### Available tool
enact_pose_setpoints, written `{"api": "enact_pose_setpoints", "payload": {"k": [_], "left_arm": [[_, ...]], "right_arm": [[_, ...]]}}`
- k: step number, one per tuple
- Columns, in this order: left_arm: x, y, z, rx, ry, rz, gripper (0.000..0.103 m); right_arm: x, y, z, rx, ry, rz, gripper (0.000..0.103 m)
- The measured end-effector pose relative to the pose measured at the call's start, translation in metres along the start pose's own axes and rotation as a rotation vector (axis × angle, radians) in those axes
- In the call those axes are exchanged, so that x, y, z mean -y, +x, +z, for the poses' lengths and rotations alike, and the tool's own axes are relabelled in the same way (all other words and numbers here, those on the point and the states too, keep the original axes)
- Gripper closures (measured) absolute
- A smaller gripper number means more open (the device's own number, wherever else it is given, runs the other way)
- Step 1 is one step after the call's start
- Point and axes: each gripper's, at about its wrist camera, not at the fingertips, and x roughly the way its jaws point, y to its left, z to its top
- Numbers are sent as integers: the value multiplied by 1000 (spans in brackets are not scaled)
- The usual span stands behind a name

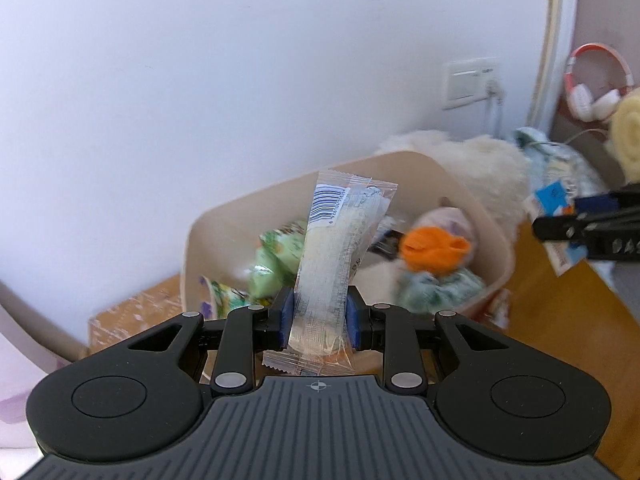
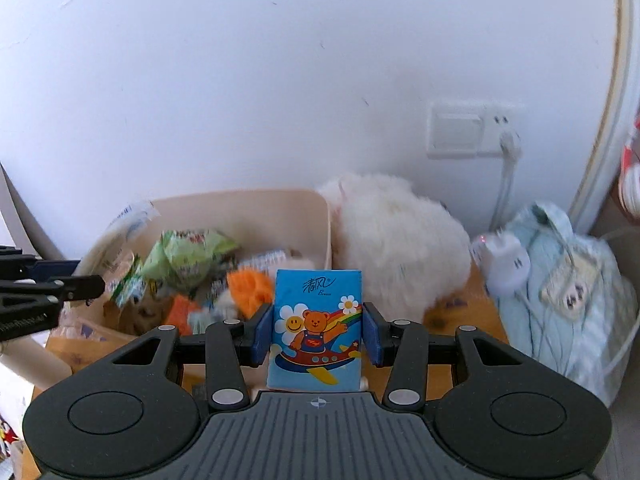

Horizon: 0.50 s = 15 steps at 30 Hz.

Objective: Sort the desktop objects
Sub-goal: 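Carry both items over the beige basket and open both tools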

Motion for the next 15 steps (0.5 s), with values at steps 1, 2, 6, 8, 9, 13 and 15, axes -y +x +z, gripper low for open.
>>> {"api": "enact_pose_setpoints", "payload": {"k": [1, 2, 6, 8, 9, 13, 15], "left_arm": [[2, 4, 2, -5, 16, 23, 76], [4, 8, 3, -12, 26, 42, 76], [2, 29, 9, -67, -11, 73, 76], [-2, 39, 9, -104, -41, 81, 76], [-2, 44, 9, -118, -55, 84, 76], [-5, 59, 6, -167, -113, 123, 76], [-6, 66, 5, -190, -138, 138, 76]], "right_arm": [[0, 5, 6, 1, 4, 3, 60], [-1, 11, 11, -3, 8, 9, 60], [-12, 34, 27, -22, -37, 18, 60], [-17, 46, 31, -38, -52, 26, 60], [-20, 52, 33, -46, -53, 31, 60], [-31, 71, 38, -63, -59, 33, 60], [-36, 78, 38, -72, -67, 33, 60]]}}
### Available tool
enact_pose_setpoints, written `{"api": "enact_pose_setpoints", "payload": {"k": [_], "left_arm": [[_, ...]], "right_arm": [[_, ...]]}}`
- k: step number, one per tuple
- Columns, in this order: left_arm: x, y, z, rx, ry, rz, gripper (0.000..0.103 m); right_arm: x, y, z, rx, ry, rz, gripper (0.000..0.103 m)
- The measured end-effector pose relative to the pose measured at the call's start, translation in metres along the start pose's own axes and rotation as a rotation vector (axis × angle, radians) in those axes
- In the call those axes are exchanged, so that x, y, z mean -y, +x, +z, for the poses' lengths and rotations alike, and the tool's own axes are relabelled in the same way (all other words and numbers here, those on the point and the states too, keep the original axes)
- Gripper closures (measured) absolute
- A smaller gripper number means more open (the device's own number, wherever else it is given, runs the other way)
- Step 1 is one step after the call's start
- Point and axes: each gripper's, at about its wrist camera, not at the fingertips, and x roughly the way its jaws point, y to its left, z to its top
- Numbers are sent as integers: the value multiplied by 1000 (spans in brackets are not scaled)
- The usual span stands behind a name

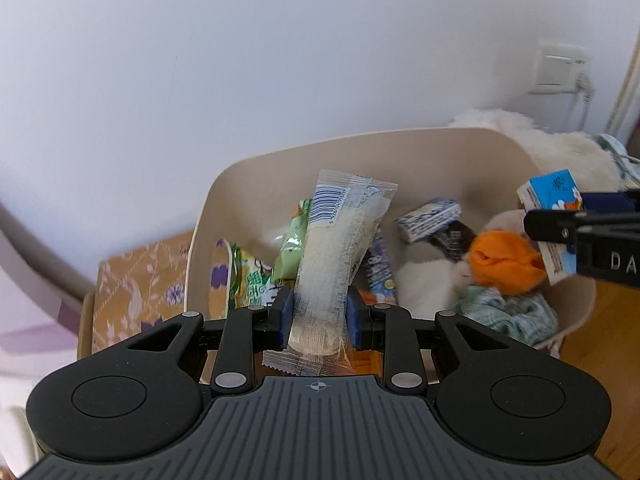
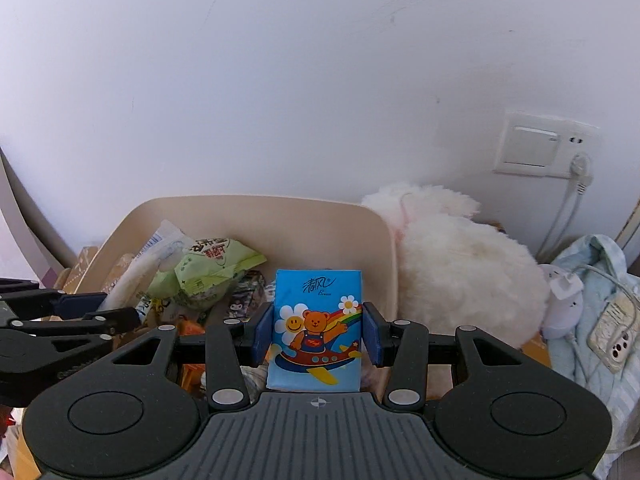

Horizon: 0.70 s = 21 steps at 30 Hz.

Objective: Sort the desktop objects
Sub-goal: 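Carry both items over the beige basket and open both tools, then move both tools back over the remaining items on the table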

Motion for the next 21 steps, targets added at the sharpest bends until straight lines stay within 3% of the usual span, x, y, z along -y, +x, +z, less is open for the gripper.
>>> {"api": "enact_pose_setpoints", "payload": {"k": [10, 13, 14, 16, 17, 18, 20, 21], "left_arm": [[4, 14, -7, -59, 40, 68, 75], [5, 15, -10, -53, 71, 73, 73], [4, 15, -10, -52, 74, 72, 70], [2, 10, -10, -37, 74, 70, 50], [1, 7, -11, -22, 71, 69, 45], [1, 3, -11, -7, 69, 67, 38], [-1, -4, -10, 11, 63, 61, 33], [-2, -7, -11, 11, 60, 59, 30]], "right_arm": [[-20, 28, -4, -81, -58, -37, 60], [-23, 27, -4, -84, -77, -47, 48], [-23, 25, -3, -77, -76, -43, 46], [-23, 22, -3, -68, -77, -44, 35], [-23, 19, -3, -62, -76, -50, 26], [-22, 17, -3, -52, -77, -52, 23], [-22, 12, -3, -43, -71, -52, 21], [-21, 9, -3, -39, -73, -50, 14]]}}
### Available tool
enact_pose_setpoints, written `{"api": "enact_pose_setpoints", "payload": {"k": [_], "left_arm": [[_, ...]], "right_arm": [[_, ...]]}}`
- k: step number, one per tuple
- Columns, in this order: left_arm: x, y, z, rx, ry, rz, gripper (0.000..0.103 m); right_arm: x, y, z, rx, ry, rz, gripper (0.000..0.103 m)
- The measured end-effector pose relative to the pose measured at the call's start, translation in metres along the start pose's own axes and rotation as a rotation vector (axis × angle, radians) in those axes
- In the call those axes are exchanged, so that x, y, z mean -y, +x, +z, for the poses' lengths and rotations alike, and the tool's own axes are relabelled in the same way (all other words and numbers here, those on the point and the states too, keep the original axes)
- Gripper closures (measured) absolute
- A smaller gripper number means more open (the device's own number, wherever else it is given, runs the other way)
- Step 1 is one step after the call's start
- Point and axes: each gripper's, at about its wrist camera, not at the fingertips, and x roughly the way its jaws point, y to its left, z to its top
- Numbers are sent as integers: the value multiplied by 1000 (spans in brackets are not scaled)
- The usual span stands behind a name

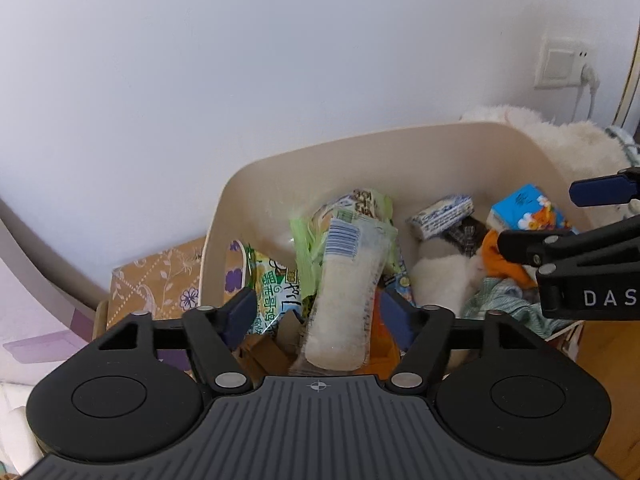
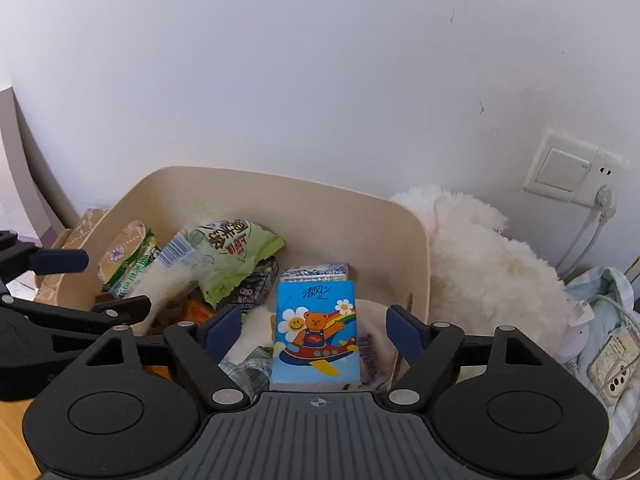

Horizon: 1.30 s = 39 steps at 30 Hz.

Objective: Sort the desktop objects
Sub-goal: 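Move both tools back over the remaining items on the table, then grasp the beige fuzzy sock with left tool while right tool grasps red Santa hair clip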

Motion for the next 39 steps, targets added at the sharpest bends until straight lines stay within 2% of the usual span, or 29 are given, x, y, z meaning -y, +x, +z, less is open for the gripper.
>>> {"api": "enact_pose_setpoints", "payload": {"k": [6, 12, 21, 24, 30, 36, 39], "left_arm": [[-2, -16, -7, -16, 4, 5, 29], [-7, -36, -19, -24, -26, -20, 27], [-11, -60, -64, -95, 38, -46, 26], [-10, -63, -82, -158, 38, -78, 26], [-2, -66, -112, -290, -42, -148, 26], [14, -60, -138, -417, -76, -136, 26], [17, -53, -148, -475, -132, -143, 26]], "right_arm": [[6, -26, -4, 55, 6, -1, 0], [14, -54, -17, 77, 0, 3, 0], [18, -76, -58, 25, -179, -7, 0], [16, -77, -72, -6, -222, -4, 0], [10, -63, -100, -69, -345, -9, 0], [2, -37, -117, -127, -414, -20, 0], [-1, -24, -121, -153, -423, -14, 0]]}}
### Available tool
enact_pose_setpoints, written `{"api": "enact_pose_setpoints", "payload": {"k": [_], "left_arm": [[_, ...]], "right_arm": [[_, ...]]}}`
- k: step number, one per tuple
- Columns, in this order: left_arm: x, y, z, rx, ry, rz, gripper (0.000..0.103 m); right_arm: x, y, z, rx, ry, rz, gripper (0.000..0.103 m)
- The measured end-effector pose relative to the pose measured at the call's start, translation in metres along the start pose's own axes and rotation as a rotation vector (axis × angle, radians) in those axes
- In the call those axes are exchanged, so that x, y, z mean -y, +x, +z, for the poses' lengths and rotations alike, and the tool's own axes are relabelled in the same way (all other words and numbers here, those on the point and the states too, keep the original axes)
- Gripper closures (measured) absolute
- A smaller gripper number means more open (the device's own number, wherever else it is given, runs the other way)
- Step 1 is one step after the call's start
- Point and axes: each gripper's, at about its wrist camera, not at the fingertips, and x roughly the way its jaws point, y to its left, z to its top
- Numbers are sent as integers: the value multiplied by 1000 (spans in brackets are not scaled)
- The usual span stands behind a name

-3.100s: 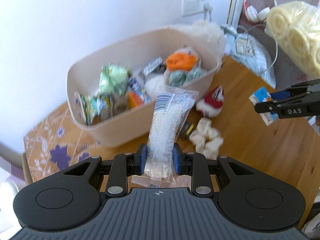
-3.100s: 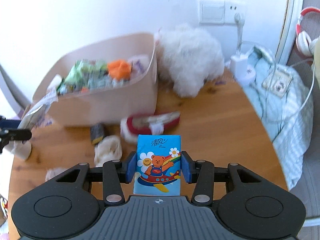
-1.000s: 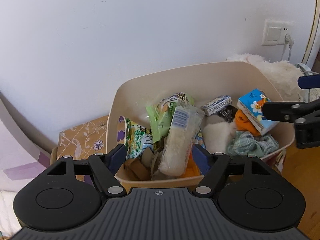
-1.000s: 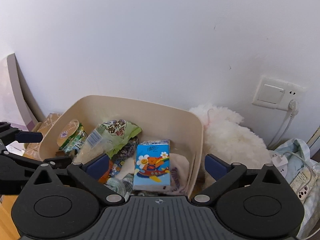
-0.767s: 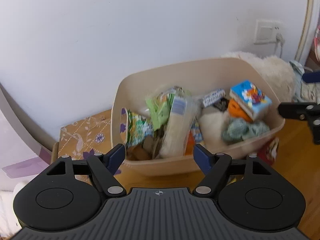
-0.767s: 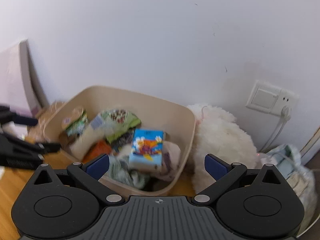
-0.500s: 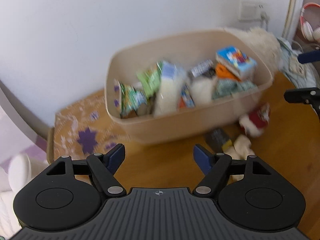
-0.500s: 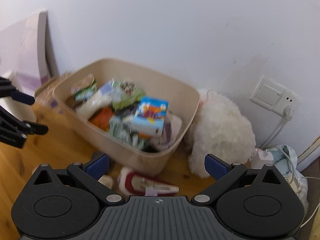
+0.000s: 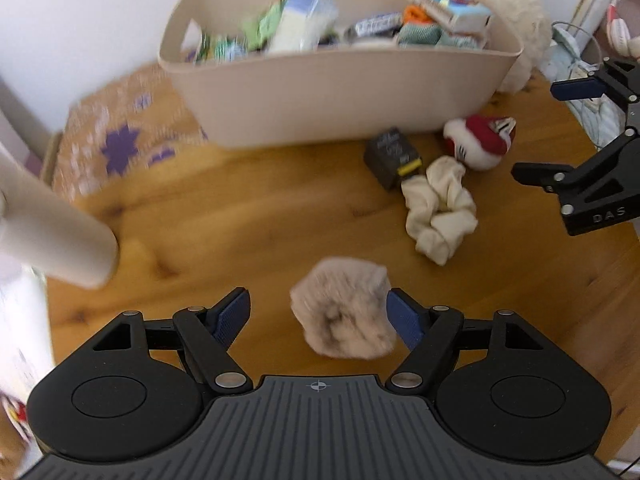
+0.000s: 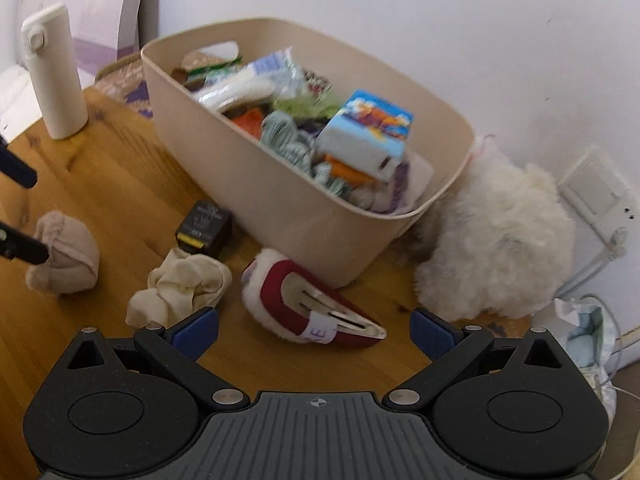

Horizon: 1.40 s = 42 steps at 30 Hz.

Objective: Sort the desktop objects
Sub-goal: 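Grasp the beige fuzzy sock with left tool while right tool grasps red Santa hair clip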

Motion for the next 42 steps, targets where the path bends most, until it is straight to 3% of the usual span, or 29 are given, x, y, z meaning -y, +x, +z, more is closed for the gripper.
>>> {"api": "enact_pose_setpoints", "payload": {"k": [7, 14, 19, 23, 25, 30, 42], "left_arm": [[-9, 22, -5, -92, -136, -7, 25], [-7, 34, -3, -112, -128, -36, 24], [2, 45, -5, -109, -93, 3, 24], [6, 55, -7, -114, -29, 46, 27], [3, 55, -8, -111, -29, 10, 40], [-5, 54, -10, -112, -56, -12, 47], [-20, 35, -22, -76, -88, -48, 50]], "right_arm": [[-8, 27, 1, -36, -18, -4, 0], [-17, 41, 3, -39, -35, -38, 0], [-18, 49, 5, -52, -28, -56, 0], [-21, 55, 6, -72, -22, -83, 14], [-20, 58, 7, -87, -11, -80, 23], [-19, 58, 5, -97, 6, -64, 43], [-13, 29, -3, -61, 40, -19, 61]]}}
